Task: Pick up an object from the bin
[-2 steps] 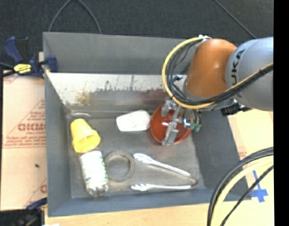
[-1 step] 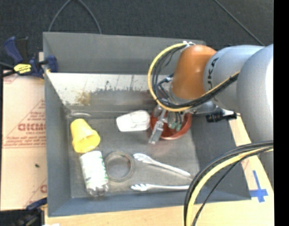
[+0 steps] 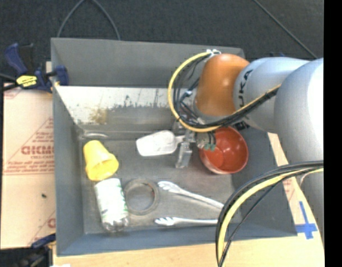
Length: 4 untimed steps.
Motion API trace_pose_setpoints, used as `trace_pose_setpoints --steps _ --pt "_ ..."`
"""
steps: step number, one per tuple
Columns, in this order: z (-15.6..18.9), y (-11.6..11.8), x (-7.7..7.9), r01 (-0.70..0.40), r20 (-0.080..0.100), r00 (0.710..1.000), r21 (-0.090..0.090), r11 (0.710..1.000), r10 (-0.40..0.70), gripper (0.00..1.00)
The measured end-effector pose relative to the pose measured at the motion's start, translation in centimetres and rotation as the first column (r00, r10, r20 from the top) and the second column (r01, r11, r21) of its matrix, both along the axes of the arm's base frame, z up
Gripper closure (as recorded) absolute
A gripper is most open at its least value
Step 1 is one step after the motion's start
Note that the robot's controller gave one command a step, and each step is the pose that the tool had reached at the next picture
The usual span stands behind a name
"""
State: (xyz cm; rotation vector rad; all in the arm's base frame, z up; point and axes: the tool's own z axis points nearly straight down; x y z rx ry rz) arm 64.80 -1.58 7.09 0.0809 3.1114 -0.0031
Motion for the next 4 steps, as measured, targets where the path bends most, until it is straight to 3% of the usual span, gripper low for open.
trace_pose_setpoints --steps 1,4 --pt "0.1 4.1 -1.0 -0.137 -0.014 0.99 -0.001 0.991 0.137 1.0" --pt "1.3 4.1 -1.0 -0.136 -0.014 0.991 -0.001 0.991 0.136 1.0"
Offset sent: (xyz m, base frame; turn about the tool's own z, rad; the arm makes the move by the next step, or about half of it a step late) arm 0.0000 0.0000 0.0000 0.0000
